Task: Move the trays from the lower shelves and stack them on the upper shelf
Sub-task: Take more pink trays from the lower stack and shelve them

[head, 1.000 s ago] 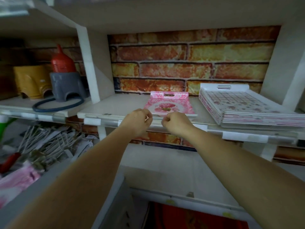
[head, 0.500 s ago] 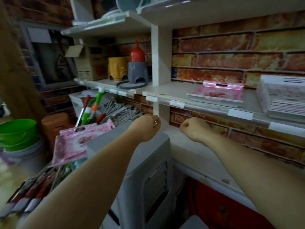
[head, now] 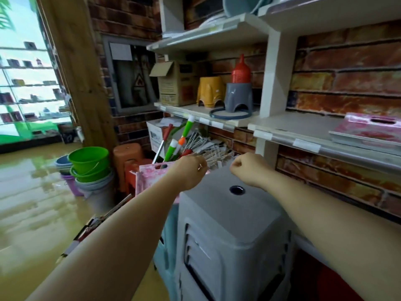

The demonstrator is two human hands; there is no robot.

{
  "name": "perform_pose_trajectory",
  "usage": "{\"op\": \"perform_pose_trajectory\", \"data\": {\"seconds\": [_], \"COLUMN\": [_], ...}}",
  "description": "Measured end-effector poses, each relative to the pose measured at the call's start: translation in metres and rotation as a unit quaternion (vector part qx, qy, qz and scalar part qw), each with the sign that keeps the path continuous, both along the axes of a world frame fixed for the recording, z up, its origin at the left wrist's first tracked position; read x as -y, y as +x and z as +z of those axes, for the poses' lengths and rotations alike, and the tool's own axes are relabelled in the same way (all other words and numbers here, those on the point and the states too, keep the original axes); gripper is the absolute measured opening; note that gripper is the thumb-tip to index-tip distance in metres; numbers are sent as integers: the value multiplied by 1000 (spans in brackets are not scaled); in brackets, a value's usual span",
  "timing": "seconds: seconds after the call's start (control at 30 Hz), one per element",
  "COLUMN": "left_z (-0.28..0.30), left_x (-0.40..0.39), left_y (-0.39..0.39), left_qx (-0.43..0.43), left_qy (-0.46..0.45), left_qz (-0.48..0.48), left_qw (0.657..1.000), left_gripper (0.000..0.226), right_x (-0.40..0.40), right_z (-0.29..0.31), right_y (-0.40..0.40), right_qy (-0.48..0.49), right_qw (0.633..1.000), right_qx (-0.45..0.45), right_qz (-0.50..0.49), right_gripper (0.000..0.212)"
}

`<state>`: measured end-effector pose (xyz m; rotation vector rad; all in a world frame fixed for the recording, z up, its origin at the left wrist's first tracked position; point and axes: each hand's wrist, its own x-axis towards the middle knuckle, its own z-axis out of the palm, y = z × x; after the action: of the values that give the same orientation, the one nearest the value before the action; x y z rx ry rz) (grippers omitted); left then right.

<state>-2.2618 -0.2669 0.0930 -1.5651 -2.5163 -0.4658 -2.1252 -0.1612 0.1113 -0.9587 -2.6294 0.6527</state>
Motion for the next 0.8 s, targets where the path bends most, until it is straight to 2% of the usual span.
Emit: {"op": "perform_pose_trajectory", "data": {"seconds": [0.3,0.4,0.53,0.8], "left_z": [-15,-22,-37,-63], "left_x": [27,28,22,8], "left_y": [-192,-241,-283,-326], "left_qx": [-27,-7,2,13], "left_qy": [-52,-63,-72,-109], "left_qz": [30,47,41,46], "left_qw": [998,997,997,993], "left_gripper": [29,29,27,29], "right_x": [23,26,19,2], "right_z": [-22,-32,-50,-84], "right_y": [-199,-242,-286,-344], "right_qy": [-6,-11,-13,-54], "right_qw": [1000,999,997,992], "right_qx": [18,35,69,99], "right_qz": [24,30,42,49], "right_gripper": [39,30,40,42]}}
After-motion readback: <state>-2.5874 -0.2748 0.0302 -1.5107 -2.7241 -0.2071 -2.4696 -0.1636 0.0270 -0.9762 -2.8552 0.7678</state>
